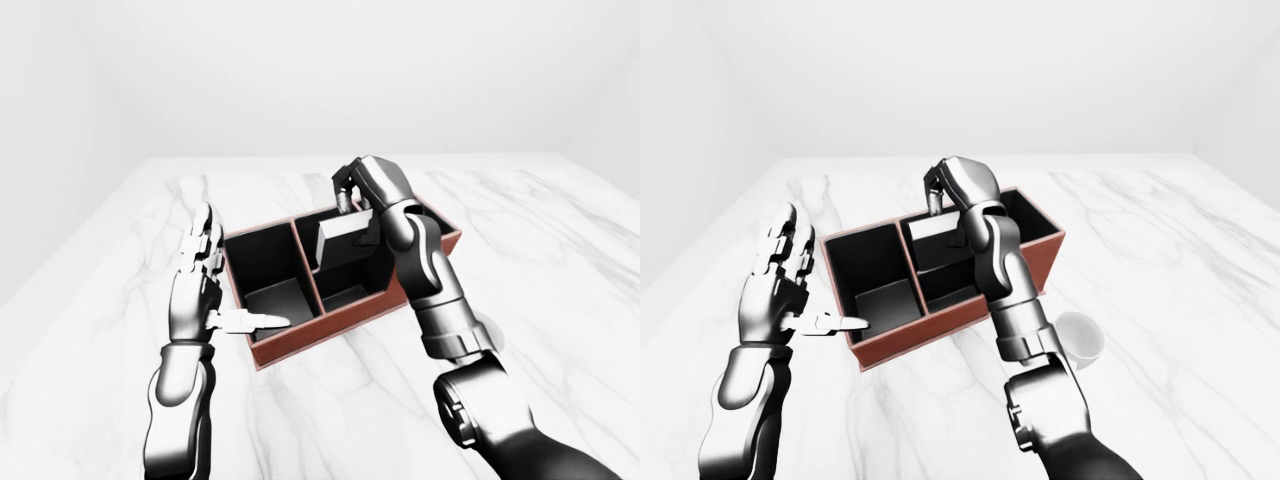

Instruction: Pick up the book and place it in the front compartment of the caddy.

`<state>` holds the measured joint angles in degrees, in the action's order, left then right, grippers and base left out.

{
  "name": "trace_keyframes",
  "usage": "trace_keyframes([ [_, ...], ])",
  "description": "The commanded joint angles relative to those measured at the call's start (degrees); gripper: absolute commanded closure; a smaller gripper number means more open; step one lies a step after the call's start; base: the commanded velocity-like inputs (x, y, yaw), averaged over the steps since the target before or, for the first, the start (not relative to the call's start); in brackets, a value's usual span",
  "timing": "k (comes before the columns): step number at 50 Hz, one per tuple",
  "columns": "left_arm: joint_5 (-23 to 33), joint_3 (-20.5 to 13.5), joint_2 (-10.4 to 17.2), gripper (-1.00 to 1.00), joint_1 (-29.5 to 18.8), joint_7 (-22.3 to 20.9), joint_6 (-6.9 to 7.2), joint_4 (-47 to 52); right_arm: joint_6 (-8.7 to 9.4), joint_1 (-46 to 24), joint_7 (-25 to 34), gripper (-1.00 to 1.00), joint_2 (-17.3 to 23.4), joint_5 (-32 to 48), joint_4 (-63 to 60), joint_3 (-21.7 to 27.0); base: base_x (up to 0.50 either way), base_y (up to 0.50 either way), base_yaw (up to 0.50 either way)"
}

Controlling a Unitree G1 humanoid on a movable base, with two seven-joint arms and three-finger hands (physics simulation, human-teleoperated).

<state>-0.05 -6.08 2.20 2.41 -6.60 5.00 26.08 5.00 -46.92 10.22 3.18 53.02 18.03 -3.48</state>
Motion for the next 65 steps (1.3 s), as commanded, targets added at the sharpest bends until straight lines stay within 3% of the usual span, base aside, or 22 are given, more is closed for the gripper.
trace_keyframes([
  [1,-0.04,-0.08,0.02,-1.0,-0.08,0.03,0.0,0.3,0.0,-1.57,-4.0,1.0,-0.05,0.96,2.37,0.34,0.0,0.0,0.0],
  [18,0.02,0.07,-0.04,-1.0,0.05,0.0,0.0,-0.13,-0.05,-3.19,-6.91,1.0,-0.47,0.24,5.49,0.22,0.0,0.0,0.0],
  [33,-0.13,-0.09,0.04,-1.0,-0.04,-0.01,0.0,0.51,-2.78,-5.43,-9.15,1.0,-1.0,1.12,9.75,-0.38,0.0,0.0,0.0],
  [65,-0.04,0.08,0.0,-1.0,-0.01,-0.01,0.0,0.11,-6.72,-8.82,-13.21,1.0,-0.98,1.49,17.93,-0.35,0.0,0.0,0.0],
])
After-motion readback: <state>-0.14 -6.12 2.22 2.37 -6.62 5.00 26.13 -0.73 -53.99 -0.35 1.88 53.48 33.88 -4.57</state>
